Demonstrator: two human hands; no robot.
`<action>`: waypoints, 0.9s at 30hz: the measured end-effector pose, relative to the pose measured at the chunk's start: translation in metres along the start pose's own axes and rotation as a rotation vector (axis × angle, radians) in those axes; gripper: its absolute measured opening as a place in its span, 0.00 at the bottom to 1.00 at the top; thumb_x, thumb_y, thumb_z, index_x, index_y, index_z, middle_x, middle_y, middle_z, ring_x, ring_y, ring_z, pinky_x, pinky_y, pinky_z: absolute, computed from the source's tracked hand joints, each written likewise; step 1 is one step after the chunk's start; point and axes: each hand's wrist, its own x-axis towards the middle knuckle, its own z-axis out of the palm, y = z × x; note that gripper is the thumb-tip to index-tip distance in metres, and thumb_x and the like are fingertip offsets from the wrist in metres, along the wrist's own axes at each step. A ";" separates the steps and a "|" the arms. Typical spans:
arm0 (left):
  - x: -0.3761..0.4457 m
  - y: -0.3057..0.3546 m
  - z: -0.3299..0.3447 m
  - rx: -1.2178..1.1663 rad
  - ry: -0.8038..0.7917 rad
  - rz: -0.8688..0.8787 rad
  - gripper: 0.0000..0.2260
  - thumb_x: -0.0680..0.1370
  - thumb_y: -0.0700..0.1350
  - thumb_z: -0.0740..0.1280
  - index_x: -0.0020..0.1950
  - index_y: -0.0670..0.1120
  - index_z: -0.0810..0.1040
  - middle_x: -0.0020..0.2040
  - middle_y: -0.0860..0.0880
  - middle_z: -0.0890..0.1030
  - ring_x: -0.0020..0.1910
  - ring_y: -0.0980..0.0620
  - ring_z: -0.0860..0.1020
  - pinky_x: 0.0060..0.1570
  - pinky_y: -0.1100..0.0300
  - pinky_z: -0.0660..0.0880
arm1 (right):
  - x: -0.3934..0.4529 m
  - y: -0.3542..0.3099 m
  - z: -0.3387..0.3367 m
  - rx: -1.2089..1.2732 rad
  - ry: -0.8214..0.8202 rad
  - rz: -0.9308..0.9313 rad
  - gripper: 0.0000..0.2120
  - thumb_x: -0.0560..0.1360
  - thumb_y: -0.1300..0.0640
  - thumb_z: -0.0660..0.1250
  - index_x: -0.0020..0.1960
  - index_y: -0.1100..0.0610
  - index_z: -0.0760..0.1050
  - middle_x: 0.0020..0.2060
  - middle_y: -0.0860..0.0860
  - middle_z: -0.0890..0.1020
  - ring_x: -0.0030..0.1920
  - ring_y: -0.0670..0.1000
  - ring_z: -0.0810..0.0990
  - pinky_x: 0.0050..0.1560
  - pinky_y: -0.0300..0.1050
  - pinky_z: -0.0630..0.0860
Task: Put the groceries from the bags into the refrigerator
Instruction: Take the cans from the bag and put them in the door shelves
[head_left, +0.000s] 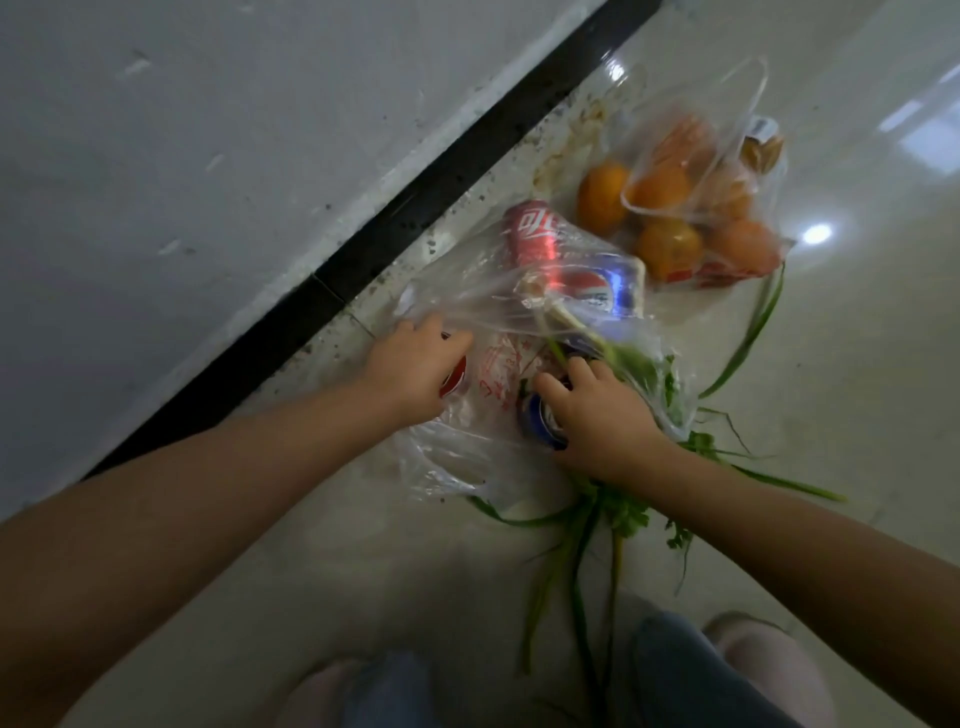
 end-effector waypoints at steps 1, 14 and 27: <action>-0.004 0.000 -0.002 0.000 0.019 0.015 0.27 0.74 0.46 0.70 0.70 0.49 0.62 0.68 0.44 0.65 0.67 0.42 0.67 0.60 0.51 0.72 | -0.002 0.003 0.000 0.009 0.008 0.003 0.34 0.70 0.49 0.69 0.71 0.52 0.56 0.64 0.57 0.66 0.64 0.57 0.67 0.56 0.49 0.73; -0.094 0.057 -0.115 -0.104 0.220 0.202 0.30 0.59 0.44 0.79 0.60 0.45 0.76 0.52 0.39 0.77 0.49 0.37 0.77 0.38 0.46 0.78 | -0.116 0.025 -0.097 0.416 0.408 0.118 0.34 0.54 0.56 0.79 0.57 0.61 0.74 0.45 0.60 0.76 0.45 0.61 0.75 0.39 0.43 0.67; -0.248 0.220 -0.406 0.123 0.159 0.350 0.32 0.71 0.49 0.72 0.71 0.53 0.60 0.68 0.45 0.65 0.67 0.43 0.66 0.53 0.53 0.74 | -0.385 0.059 -0.334 0.592 0.601 0.423 0.33 0.61 0.58 0.75 0.64 0.56 0.70 0.54 0.55 0.73 0.55 0.56 0.70 0.44 0.42 0.67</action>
